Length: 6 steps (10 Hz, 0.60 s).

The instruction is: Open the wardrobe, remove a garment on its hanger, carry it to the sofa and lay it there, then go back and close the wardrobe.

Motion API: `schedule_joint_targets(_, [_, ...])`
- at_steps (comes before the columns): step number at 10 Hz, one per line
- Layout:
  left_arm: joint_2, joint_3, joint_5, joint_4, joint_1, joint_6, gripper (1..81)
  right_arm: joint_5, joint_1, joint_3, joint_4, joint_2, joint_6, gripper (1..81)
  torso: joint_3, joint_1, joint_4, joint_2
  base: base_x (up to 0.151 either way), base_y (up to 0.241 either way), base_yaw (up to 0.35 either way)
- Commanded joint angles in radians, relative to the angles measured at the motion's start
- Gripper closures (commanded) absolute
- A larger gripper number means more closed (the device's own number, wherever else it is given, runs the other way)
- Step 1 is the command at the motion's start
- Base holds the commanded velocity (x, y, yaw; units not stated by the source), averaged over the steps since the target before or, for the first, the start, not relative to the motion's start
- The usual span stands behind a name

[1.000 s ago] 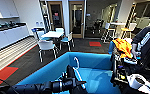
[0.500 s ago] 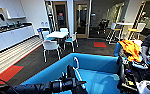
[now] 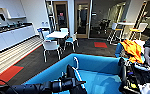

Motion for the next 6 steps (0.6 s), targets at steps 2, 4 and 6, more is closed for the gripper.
schedule_joint_targets(2, [-0.008, 0.047, -0.039, 0.027, -0.142, 0.013, 81.1, -0.057, 0.013, 0.008, -0.011, 0.004, -0.003, 1.0, 0.0, 0.0, 0.0, 0.0, 0.0, 0.0, 0.0])
schedule_joint_targets(4, [0.001, 0.039, -0.038, 0.028, -0.14, 0.013, 81.1, -0.057, 0.013, 0.011, -0.011, 0.002, -0.003, 1.0, -0.078, 0.0, 0.0, 0.0, 0.0, 0.0, 0.0])
schedule_joint_targets(6, [0.015, 0.022, -0.038, 0.027, -0.142, 0.013, 81.1, -0.061, 0.016, 0.013, -0.011, 0.004, -0.003, 1.0, -0.105, -0.001, 0.0, 0.0, 0.0, 0.0, 0.0])
